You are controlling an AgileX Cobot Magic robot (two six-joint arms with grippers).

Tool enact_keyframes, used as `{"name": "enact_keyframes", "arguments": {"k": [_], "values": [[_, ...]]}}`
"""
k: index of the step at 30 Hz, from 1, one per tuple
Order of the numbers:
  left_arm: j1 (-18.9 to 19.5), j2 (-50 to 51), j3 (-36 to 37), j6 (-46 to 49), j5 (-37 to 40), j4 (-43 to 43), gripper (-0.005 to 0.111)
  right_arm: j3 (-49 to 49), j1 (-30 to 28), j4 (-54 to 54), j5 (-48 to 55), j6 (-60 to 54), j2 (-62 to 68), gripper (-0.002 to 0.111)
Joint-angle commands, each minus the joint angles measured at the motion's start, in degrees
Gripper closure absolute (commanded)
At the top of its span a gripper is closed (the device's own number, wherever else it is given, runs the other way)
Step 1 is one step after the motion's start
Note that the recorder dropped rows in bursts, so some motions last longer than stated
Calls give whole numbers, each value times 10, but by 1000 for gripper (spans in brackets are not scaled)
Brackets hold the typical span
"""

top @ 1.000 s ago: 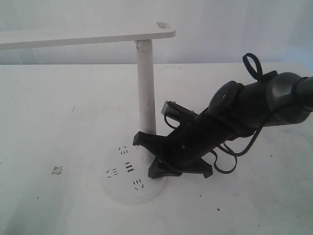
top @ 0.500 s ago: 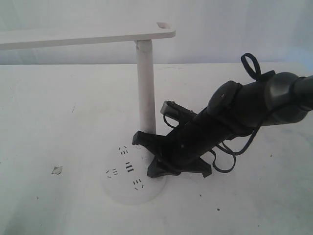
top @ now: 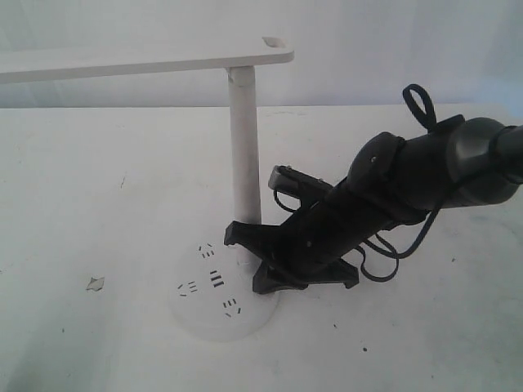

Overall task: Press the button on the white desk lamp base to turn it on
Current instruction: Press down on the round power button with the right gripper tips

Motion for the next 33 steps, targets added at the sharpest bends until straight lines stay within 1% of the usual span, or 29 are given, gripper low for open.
{"name": "enact_keyframes", "arguments": {"k": [1, 18, 21, 26, 33], "values": [[-5, -2, 1, -1, 1, 0, 107, 4, 1, -23, -6, -8, -4, 108], [-5, -2, 1, -1, 1, 0, 107, 4, 1, -17, -4, 12, -4, 108], [-5, -2, 1, -1, 1, 0, 107, 4, 1, 3, -4, 10, -11, 108], [-5, -2, 1, -1, 1, 0, 107, 4, 1, 3, -20, 8, -35, 108], [-5, -2, 1, -1, 1, 0, 107, 4, 1, 5, -3, 8, -26, 108]]}}
